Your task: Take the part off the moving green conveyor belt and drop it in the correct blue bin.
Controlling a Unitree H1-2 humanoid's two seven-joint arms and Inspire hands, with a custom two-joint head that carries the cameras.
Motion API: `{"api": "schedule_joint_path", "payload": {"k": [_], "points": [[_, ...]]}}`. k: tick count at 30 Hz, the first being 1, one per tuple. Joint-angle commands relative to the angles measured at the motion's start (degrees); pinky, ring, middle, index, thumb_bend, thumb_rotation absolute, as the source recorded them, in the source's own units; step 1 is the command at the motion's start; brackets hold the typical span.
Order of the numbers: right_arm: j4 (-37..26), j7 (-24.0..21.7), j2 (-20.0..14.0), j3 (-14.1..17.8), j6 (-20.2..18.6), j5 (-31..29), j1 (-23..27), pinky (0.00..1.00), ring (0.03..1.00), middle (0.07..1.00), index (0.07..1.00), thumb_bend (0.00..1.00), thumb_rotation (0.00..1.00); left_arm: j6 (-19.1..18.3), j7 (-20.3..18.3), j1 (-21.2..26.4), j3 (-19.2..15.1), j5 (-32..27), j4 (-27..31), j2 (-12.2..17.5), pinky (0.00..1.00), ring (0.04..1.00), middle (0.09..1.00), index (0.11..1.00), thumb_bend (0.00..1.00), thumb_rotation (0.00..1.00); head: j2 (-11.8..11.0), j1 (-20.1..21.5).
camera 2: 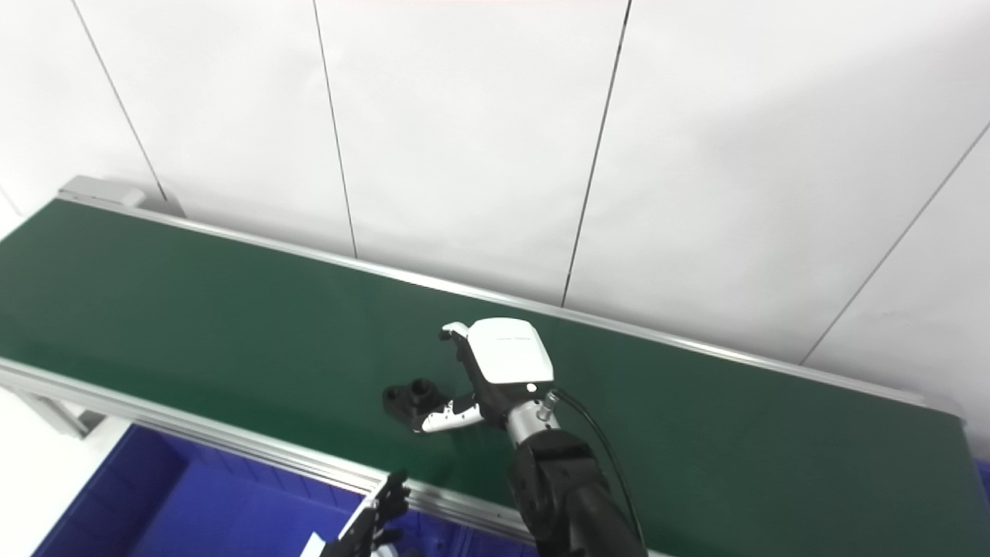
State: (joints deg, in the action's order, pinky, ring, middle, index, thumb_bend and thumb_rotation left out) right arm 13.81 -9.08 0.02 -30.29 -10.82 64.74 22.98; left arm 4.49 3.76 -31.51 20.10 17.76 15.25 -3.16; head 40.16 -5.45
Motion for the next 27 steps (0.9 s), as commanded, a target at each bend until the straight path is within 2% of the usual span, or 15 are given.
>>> {"api": "schedule_joint_path", "payload": {"k": [1,2,4,6,8,10,11,13,14,15,18,27], "points": [[-0.44,2.44,1.19,-0.31,-0.98,-0.01,2.44,0.33,0.427,0.606,0.766,0.86,0.47,1.43,0.82,-1.71,6.66,-0.04,2.29,-6.9,0.85,0.906,0.927,0.947,0.5,0.78,0.01,-0.02],[0.29,2.64,1.49,-0.46,-1.02,-0.34,2.38,0.28,0.367,0.549,0.759,0.84,0.44,1.18,0.78,-1.82,6.81,0.23,2.6,-6.88,0.85,0.912,0.93,0.949,0.5,0.79,0.35,-0.13],[1.62,3.2,1.91,-0.8,-0.96,-0.88,2.33,0.25,0.332,0.516,0.756,0.82,0.43,0.7,0.71,-2.0,7.02,0.62,3.1,-6.86,0.86,0.915,0.931,0.95,0.51,0.79,0.59,-0.09],[3.18,3.98,2.11,-1.24,-0.71,-1.17,2.3,0.18,0.243,0.366,0.692,0.79,0.34,0.43,0.68,-2.15,7.15,0.88,3.46,-6.86,0.87,0.914,0.93,0.952,0.48,0.78,0.66,-0.04],[4.09,4.0,2.03,-1.75,-0.89,-1.17,2.31,0.15,0.215,0.314,0.64,0.74,0.29,0.4,0.71,-2.28,7.22,1.08,3.67,-6.87,0.86,0.909,0.926,0.952,0.48,0.78,0.93,0.01],[5.5,4.56,1.74,-2.26,-0.83,-1.32,2.06,0.13,0.193,0.289,0.607,0.69,0.26,0.48,0.78,-2.34,7.18,1.02,3.65,-6.91,0.85,0.9,0.92,0.949,0.48,0.77,0.93,0.01],[6.12,4.73,1.44,-2.7,-0.89,-1.07,1.89,0.13,0.185,0.286,0.585,0.65,0.28,0.49,0.81,-2.43,7.22,0.85,3.73,-7.01,0.84,0.891,0.915,0.945,0.49,0.76,1.2,-0.1],[6.86,4.88,1.01,-3.32,-1.23,-0.67,1.57,0.12,0.183,0.286,0.574,0.63,0.3,0.39,0.85,-2.6,7.34,0.71,3.95,-7.15,0.84,0.887,0.912,0.943,0.49,0.76,1.4,-0.12],[7.22,5.16,0.82,-3.57,-1.36,-0.49,1.35,0.13,0.186,0.29,0.52,0.56,0.22,0.26,0.84,-2.67,7.39,0.68,4.11,-7.2,0.83,0.884,0.911,0.942,0.5,0.76,1.44,-0.11],[7.54,5.55,0.69,-3.72,-1.47,-0.46,1.12,0.12,0.185,0.288,0.5,0.53,0.19,0.13,0.82,-2.71,7.43,0.63,4.22,-7.24,0.83,0.882,0.91,0.942,0.5,0.76,1.47,-0.05],[7.94,7.13,0.21,-3.82,-1.21,-1.09,0.37,0.1,0.162,0.25,0.477,0.51,0.16,0.13,0.84,-2.73,7.42,0.51,4.19,-7.22,0.82,0.874,0.905,0.94,0.5,0.76,1.59,0.18],[7.47,7.26,-0.64,-4.06,-2.01,-2.4,-0.02,0.1,0.16,0.246,0.474,0.5,0.15,0.43,0.99,-2.64,7.28,0.01,3.98,-7.31,0.82,0.867,0.9,0.94,0.51,0.77,1.71,0.49]]}}
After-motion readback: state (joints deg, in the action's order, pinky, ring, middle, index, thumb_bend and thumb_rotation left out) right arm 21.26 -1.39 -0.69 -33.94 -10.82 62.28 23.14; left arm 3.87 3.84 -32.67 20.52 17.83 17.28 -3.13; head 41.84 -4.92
